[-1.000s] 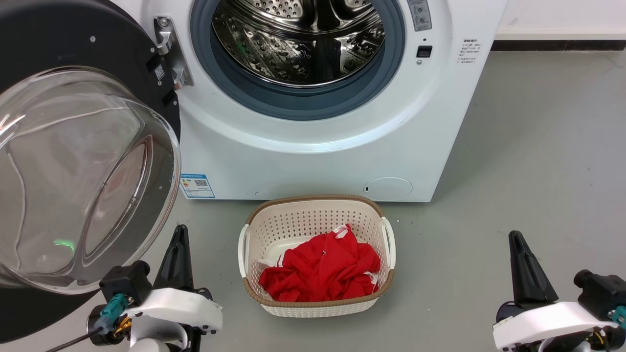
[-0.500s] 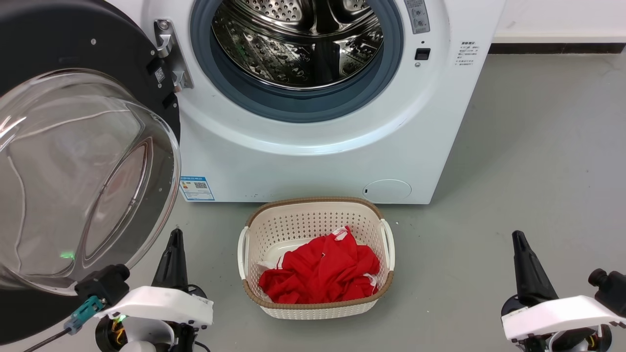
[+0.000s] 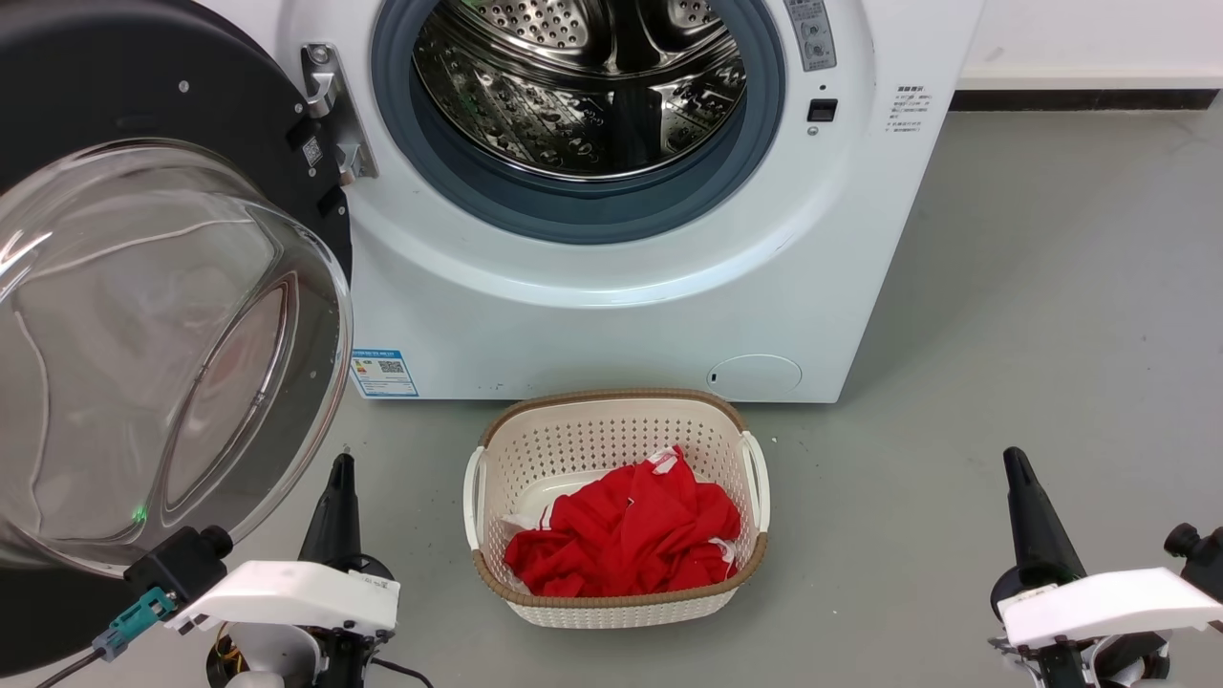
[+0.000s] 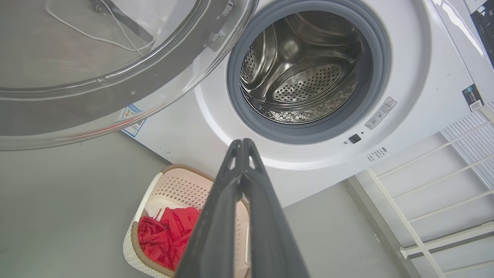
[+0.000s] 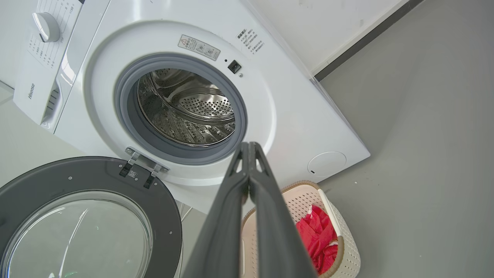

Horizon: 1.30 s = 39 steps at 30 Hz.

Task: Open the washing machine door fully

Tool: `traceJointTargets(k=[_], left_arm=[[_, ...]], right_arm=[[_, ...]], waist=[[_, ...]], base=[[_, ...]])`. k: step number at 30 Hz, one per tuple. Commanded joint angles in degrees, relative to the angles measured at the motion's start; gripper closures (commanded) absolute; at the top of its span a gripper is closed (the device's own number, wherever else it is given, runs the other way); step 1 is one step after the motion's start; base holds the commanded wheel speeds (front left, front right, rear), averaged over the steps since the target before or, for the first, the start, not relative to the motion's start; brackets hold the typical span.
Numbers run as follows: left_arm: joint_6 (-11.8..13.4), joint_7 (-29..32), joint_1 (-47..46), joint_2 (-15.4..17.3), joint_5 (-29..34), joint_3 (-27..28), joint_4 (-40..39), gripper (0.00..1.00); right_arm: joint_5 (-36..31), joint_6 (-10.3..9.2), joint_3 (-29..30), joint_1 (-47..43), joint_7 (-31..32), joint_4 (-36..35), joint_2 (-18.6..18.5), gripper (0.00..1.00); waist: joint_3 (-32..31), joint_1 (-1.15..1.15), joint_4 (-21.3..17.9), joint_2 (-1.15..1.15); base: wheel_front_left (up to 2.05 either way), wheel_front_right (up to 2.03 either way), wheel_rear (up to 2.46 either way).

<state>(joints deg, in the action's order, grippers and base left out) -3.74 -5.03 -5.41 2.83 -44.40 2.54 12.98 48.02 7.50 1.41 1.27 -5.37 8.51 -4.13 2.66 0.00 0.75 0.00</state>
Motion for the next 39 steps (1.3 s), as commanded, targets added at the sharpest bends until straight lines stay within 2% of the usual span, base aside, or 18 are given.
traceJointTargets(k=[1, 39], left_arm=[[-0.44, 0.48, -0.98, 0.08, -2.20, 0.39, -0.49, 1.00], [-2.40, 6.69, -1.10, 0.08, -27.38, 2.47, 0.38, 1.00]], right_arm=[[2.22, 0.00, 0.22, 1.53, 0.47, -0.29, -0.50, 1.00], [26.55, -0.01, 1.57, 3.60, 5.76, 2.85, -0.58, 1.00]], waist=[[-0.05, 0.00, -0.01, 0.00], [-1.16, 0.00, -0.35, 0.00]], base=[[0.00, 0.00, 0.00], [0.00, 0.00, 0.00]])
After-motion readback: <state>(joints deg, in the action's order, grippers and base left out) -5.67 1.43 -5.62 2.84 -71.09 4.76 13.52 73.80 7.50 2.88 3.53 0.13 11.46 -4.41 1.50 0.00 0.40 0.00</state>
